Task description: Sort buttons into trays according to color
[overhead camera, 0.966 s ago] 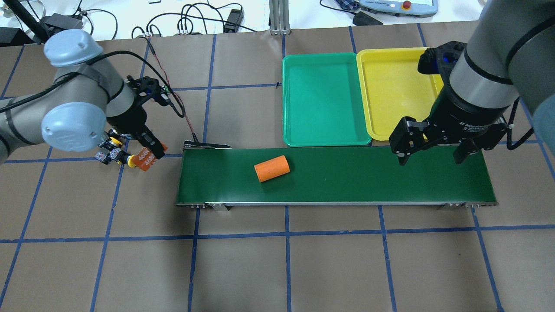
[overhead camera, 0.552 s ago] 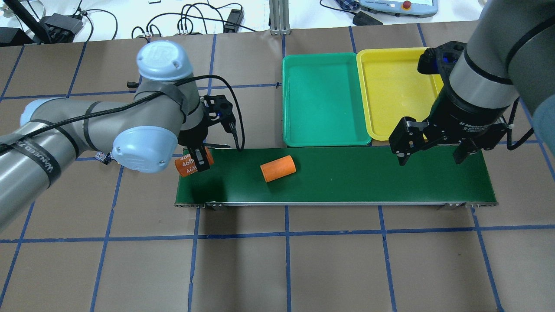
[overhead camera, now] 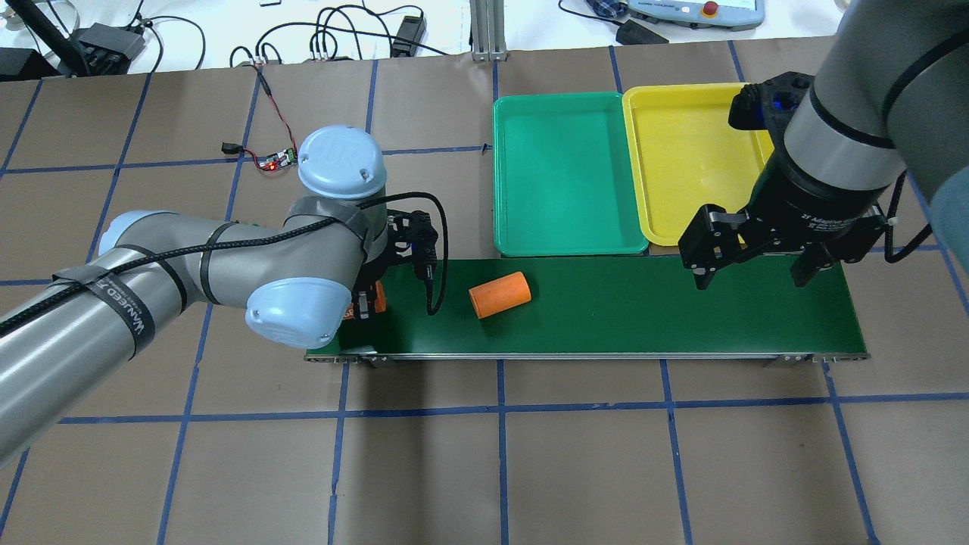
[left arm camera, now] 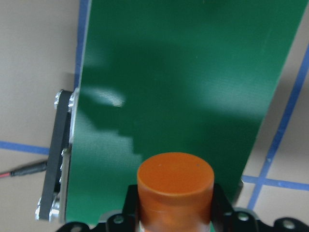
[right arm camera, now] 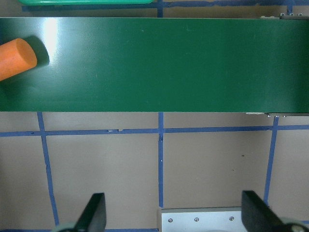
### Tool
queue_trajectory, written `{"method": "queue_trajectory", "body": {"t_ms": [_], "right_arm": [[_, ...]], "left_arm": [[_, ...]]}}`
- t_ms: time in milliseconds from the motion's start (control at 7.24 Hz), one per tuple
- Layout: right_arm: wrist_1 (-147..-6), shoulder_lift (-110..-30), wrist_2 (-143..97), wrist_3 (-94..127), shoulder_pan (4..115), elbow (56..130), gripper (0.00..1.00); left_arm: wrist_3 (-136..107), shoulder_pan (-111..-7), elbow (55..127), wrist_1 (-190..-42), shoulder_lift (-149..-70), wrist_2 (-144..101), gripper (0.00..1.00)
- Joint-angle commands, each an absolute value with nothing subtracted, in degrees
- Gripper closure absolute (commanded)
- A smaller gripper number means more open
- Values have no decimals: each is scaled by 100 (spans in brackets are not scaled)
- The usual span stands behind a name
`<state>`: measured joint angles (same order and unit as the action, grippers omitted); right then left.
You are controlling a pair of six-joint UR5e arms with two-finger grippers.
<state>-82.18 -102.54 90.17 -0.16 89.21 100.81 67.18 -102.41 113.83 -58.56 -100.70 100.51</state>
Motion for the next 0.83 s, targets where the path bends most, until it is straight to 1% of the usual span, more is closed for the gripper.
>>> {"method": "queue_trajectory", "body": {"t_ms": [0,138,276,414,552,690], "right_arm": [[-8218,-10248,9018,-26,8921,10081,0],[-8218,-10248,9026,-26,8921,10081,0],[-8209,-10248,9026,-26,8921,10081,0],[-8218,-10248,9026,-26,8921,10081,0],[-8209,-10248,9026,-18,8921,10090,0],[-8218,-10257,9026,-18,8921,10116,0]], "left_arm": [[6645,-10213,11435,-5555,-10011,9993,0],[6601,-10091,11400,-5633,-9915,9750,0],[6505,-9568,11269,-5634,-9905,9164,0],[6426,-8745,10954,-5634,-10123,9089,0],[6677,-8171,10264,-5886,-10447,9097,0],[7619,-7991,9483,-6698,-10763,9097,0]]}}
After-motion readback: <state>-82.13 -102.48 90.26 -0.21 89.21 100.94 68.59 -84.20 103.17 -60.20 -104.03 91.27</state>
